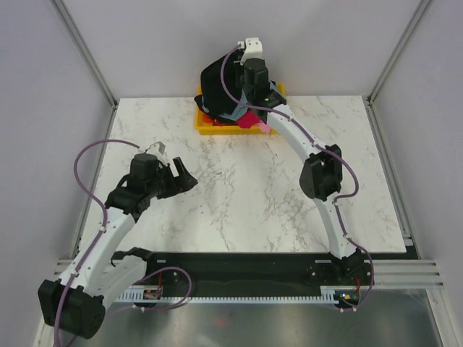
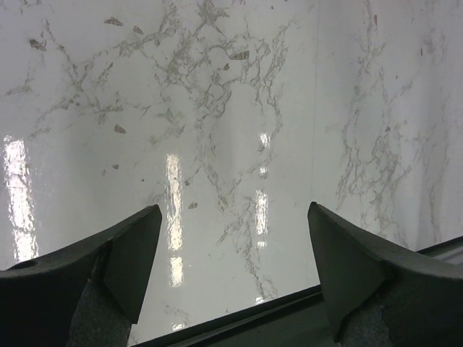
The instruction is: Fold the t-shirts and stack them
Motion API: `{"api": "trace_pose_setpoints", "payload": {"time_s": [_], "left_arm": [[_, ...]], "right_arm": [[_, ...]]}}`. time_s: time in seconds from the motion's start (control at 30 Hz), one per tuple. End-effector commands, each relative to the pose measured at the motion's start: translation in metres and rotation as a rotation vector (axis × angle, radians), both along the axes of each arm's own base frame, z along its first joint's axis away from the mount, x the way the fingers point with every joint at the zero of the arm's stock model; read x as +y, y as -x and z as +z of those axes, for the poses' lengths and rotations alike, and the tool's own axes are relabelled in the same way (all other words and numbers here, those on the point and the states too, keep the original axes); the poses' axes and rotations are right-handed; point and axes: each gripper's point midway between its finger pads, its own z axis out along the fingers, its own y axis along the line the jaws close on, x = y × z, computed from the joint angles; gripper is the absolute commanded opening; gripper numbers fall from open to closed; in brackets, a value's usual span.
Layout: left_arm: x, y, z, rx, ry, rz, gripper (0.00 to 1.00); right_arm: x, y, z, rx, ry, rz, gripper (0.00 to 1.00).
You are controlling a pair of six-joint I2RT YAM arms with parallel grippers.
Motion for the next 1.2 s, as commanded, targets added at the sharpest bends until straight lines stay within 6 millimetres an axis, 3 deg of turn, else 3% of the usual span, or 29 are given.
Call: {"api": "trace_pose_setpoints", "payload": {"time_s": [0.0,0.03,0.07,0.1,0.13,0.17,0.2,0.23,0.27,0.3,0.33,0.43,0.47,0.5,0.53,0.57,0.6,0.67,0.77,0.83,0.93,1.0,1.07,1.1,1.13,1.17], "left_arm": [[0.007,0.009,0.025,-0.043,-0.02,0.003,0.91],[0.009,0.011,0.03,-0.069,-0.025,0.006,0.92],[0.01,0.013,0.029,-0.072,-0.027,0.004,0.92],[0.01,0.015,0.029,-0.077,-0.026,0.002,0.92],[0.012,0.018,0.028,-0.083,-0.028,-0.001,0.92],[0.012,0.02,0.029,-0.089,-0.027,0.003,0.92],[0.013,0.022,0.032,-0.095,-0.026,0.002,0.92],[0.013,0.022,0.038,-0.114,-0.025,-0.002,0.92],[0.014,0.025,0.043,-0.134,-0.024,-0.003,0.92],[0.016,0.026,0.045,-0.144,-0.033,-0.002,0.93],[0.019,0.026,0.048,-0.156,-0.041,0.007,0.93],[0.021,0.031,0.053,-0.181,-0.034,0.012,0.94],[0.02,0.031,0.054,-0.186,-0.03,0.01,0.95],[0.021,0.032,0.055,-0.192,-0.027,0.016,0.95],[0.021,0.032,0.056,-0.194,-0.026,0.016,0.95],[0.021,0.033,0.056,-0.188,-0.025,0.019,0.95],[0.02,0.033,0.06,-0.184,-0.022,0.016,0.95],[0.021,0.038,0.061,-0.151,-0.029,0.009,0.95],[0.025,0.038,0.075,-0.178,-0.045,0.02,0.94],[0.029,0.035,0.076,-0.184,-0.064,0.038,0.95],[0.029,0.031,0.055,-0.106,-0.069,0.063,0.93],[0.024,0.028,0.028,0.001,-0.065,0.067,0.93],[0.022,0.023,0.009,0.069,-0.09,0.072,0.93],[0.023,0.018,0.005,0.077,-0.104,0.085,0.93],[0.021,0.015,0.002,0.084,-0.11,0.084,0.93],[0.019,0.013,-0.001,0.089,-0.114,0.08,0.93]], "right_arm": [[0.017,0.081,0.192,-0.32,-0.117,0.145,0.09],[0.032,0.101,0.209,-0.352,-0.105,0.195,0.1],[0.036,0.114,0.223,-0.376,-0.111,0.215,0.11],[0.031,0.139,0.253,-0.421,-0.129,0.229,0.12],[0.041,0.161,0.267,-0.442,-0.132,0.246,0.1],[0.041,0.171,0.27,-0.439,-0.129,0.246,0.1],[0.029,0.196,0.295,-0.471,-0.156,0.244,0.07],[0.027,0.207,0.299,-0.462,-0.19,0.246,0.05],[0.027,0.208,0.278,-0.403,-0.201,0.233,0.04],[0.003,0.227,0.295,-0.41,-0.258,0.206,0.01],[-0.007,0.231,0.285,-0.374,-0.29,0.177,0.0],[-0.056,0.233,0.187,-0.182,-0.221,-0.051,0.13],[-0.069,0.231,0.097,-0.009,-0.145,-0.135,0.19],[-0.09,0.237,0.064,0.057,-0.153,-0.203,0.47],[-0.114,0.233,0.02,0.153,-0.142,-0.248,0.65],[-0.128,0.248,-0.058,0.336,-0.139,-0.282,0.81],[-0.133,0.257,-0.092,0.444,-0.143,-0.261,0.94],[-0.16,0.281,-0.144,0.586,-0.085,-0.321,0.98],[-0.16,0.298,-0.15,0.616,-0.052,-0.253,0.98],[-0.158,0.301,-0.135,0.604,-0.027,-0.198,0.98],[-0.164,0.302,-0.099,0.555,-0.035,-0.207,0.98],[-0.167,0.297,-0.079,0.515,-0.059,-0.208,0.98],[-0.176,0.275,-0.066,0.498,-0.117,-0.211,0.98],[-0.168,0.261,-0.083,0.557,-0.126,-0.174,0.98],[-0.177,0.237,-0.069,0.531,-0.16,-0.189,0.98],[-0.179,0.221,-0.074,0.548,-0.171,-0.188,0.98]]}}
